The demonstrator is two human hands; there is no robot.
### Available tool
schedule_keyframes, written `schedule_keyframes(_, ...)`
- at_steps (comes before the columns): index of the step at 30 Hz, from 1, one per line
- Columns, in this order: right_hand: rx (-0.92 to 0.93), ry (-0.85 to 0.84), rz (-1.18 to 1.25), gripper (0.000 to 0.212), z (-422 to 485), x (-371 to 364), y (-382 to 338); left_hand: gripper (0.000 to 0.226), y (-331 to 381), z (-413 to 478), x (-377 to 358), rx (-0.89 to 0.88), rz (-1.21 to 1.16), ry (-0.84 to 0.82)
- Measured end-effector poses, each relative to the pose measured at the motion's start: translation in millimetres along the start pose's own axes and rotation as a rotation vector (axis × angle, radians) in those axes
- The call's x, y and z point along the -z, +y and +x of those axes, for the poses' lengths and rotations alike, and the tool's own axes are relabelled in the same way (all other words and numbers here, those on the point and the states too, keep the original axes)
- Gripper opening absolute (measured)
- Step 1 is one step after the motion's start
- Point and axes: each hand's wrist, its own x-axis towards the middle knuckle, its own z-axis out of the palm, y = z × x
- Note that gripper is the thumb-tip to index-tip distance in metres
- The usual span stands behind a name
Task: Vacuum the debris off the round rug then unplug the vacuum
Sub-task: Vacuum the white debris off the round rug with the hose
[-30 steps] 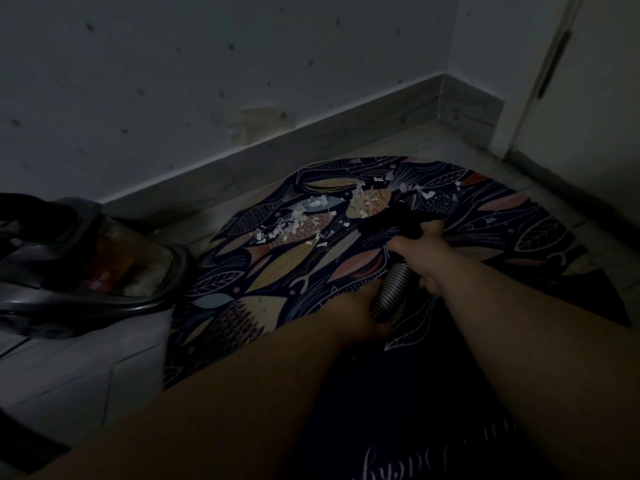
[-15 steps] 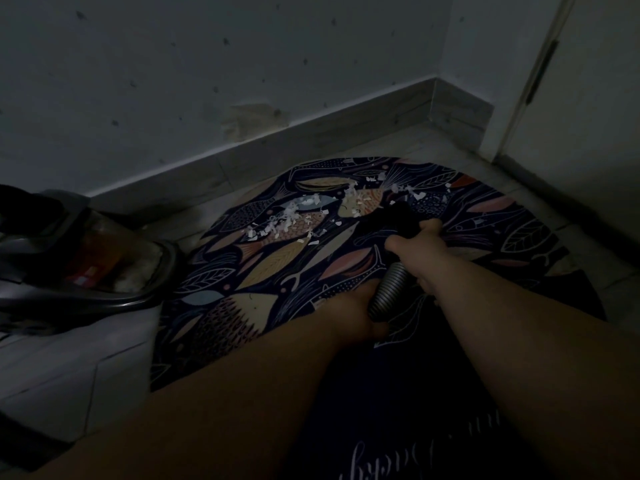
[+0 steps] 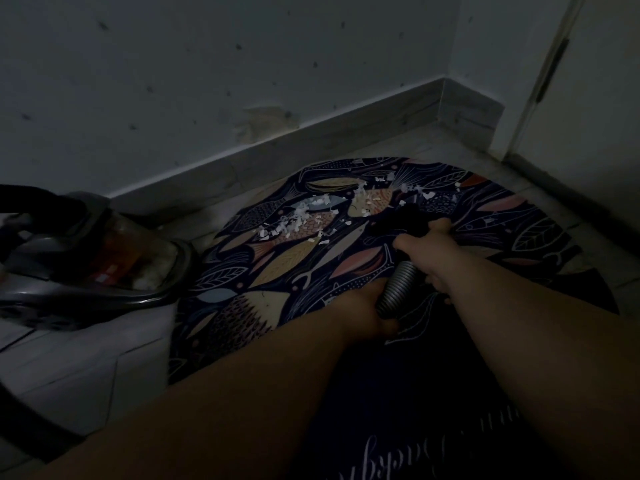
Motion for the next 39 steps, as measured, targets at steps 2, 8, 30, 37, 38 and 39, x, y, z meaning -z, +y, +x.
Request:
schedule_keyframes(2,-0.001,-0.043,-0.005,0.074,-2.6,-4.8,-2.9,0.076,-2.1,-5.9,4.0,0.009,0.011,-0.001)
schedule_keyframes(8,0.001,-0.114,-0.003,0.077,-10.2,-14.4,-1.9,0.081,-6.5,-18.1,5.4,0.035,0.034,-0.018)
schedule_keyframes(30,-0.029,0.167,0.123,0.068,-6.6,54.7,21.7,0.075,46.7,27.1,-24.7,-0.083,0.111,-0.048)
schedule_keyframes(37,-0.020,0.241,0.217,0.059,2.0,83.0,34.6,0.077,64.8,47.3,-34.1,-0.117,0.125,-0.083)
schedule_keyframes(38,-0.013,0.253,0.231,0.058,3.0,86.4,37.4,0.077,66.8,50.5,-35.5,-0.121,0.121,-0.085)
schedule_keyframes(39,-0.004,0.264,0.248,0.057,4.0,89.3,40.4,0.078,69.0,53.7,-36.8,-0.121,0.118,-0.089)
